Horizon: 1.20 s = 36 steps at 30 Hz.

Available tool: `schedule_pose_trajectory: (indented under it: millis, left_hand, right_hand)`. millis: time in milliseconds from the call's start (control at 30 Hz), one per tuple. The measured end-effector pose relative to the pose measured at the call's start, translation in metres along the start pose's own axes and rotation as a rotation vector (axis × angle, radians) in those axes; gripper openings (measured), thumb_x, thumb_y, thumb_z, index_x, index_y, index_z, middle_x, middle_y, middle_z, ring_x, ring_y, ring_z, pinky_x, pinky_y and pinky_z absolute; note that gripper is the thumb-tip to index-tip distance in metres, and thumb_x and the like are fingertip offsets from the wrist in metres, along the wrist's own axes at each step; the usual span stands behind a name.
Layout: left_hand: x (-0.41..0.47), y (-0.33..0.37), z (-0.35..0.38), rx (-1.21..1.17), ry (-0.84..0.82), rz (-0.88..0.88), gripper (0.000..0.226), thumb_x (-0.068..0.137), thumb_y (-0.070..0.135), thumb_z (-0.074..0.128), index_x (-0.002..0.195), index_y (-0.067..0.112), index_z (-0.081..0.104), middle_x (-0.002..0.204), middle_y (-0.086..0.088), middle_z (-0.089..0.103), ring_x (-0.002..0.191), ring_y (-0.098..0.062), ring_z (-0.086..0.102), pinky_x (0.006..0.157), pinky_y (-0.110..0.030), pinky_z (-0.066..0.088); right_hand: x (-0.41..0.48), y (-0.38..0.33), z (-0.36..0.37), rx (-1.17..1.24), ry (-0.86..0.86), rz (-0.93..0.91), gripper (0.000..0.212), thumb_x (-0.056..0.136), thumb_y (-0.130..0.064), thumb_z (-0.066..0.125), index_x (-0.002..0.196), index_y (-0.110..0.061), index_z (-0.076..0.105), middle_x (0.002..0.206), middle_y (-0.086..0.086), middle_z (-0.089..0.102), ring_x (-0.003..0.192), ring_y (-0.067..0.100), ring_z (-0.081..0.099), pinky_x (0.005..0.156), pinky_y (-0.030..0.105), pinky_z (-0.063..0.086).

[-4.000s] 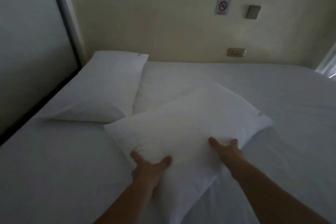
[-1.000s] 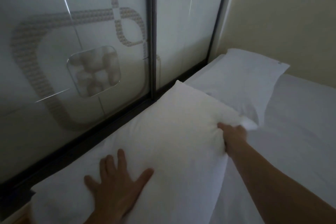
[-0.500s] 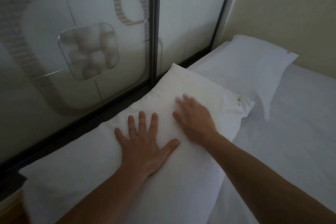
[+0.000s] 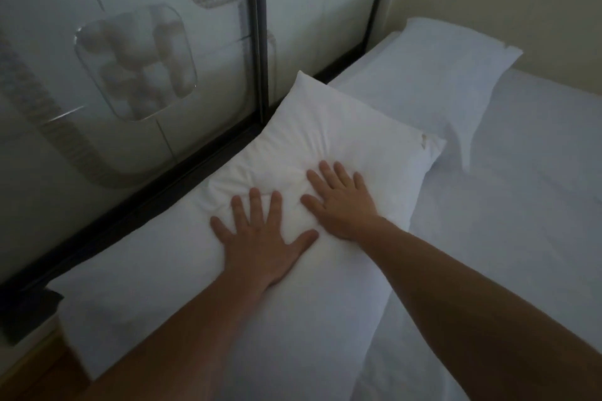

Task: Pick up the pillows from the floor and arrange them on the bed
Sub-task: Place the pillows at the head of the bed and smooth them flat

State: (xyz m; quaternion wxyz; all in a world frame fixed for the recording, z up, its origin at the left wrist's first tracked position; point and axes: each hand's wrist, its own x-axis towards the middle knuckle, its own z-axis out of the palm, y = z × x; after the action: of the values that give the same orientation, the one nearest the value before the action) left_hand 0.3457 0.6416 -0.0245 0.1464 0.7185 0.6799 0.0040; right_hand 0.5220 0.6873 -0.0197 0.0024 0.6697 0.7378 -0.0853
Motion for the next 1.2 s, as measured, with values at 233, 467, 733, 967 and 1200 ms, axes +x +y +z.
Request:
schedule_pose_trajectory:
  millis: [233,467,733,967,1200]
  left_hand:
    - [-0.018,-0.009,-0.021,0.070,0.067,0.065,0.109,0.056,0.096,-0.003,0.145,0.035,-0.017,0.161,-0.005,-0.014,0.146,-0.032,-0.013,0.110,-0.067,-0.005]
    - [-0.057,-0.026,-0.015,0.090,0.056,0.072,0.108,0.055,0.096,0.001,0.144,0.039,-0.020,0.160,-0.005,-0.022,0.145,-0.031,-0.020,0.106,-0.065,-0.015]
    - [-0.054,-0.034,-0.019,0.075,0.121,0.083,0.097,0.065,0.088,-0.006,0.143,0.033,-0.023,0.161,-0.002,-0.018,0.147,-0.028,-0.015,0.111,-0.062,-0.011]
    - [-0.045,-0.048,0.003,0.048,0.090,0.073,0.096,0.059,0.090,-0.010,0.140,0.042,-0.026,0.153,0.009,-0.032,0.145,-0.020,-0.022,0.109,-0.065,-0.010]
    - [-0.030,-0.059,-0.023,-0.017,0.109,-0.048,0.108,0.052,0.095,-0.005,0.146,0.042,-0.009,0.162,0.001,-0.006,0.148,-0.023,-0.004,0.114,-0.061,0.003]
  right_hand:
    - [-0.022,-0.017,-0.027,0.039,0.007,0.066,0.069,0.093,-0.062,0.014,0.153,-0.029,0.001,0.163,-0.001,-0.004,0.149,0.021,-0.005,0.118,0.050,0.002]
    - [-0.049,-0.042,-0.017,0.056,-0.021,0.048,0.067,0.093,-0.062,0.011,0.152,-0.031,0.003,0.163,-0.003,-0.003,0.149,0.020,-0.006,0.118,0.048,0.000]
    - [-0.062,-0.055,-0.018,0.066,0.093,-0.091,0.075,0.085,-0.070,0.001,0.151,-0.035,-0.001,0.160,-0.008,-0.010,0.148,0.018,-0.010,0.116,0.043,-0.006]
    - [-0.048,0.010,-0.004,0.158,0.067,0.381,0.075,0.086,-0.072,0.015,0.152,-0.036,0.009,0.163,-0.005,-0.003,0.149,0.019,-0.004,0.116,0.053,0.001]
    - [-0.059,0.021,-0.013,0.879,0.230,0.915,0.111,0.067,-0.074,0.062,0.146,-0.011,0.016,0.151,0.022,0.028,0.134,0.041,0.035,0.106,0.051,0.033]
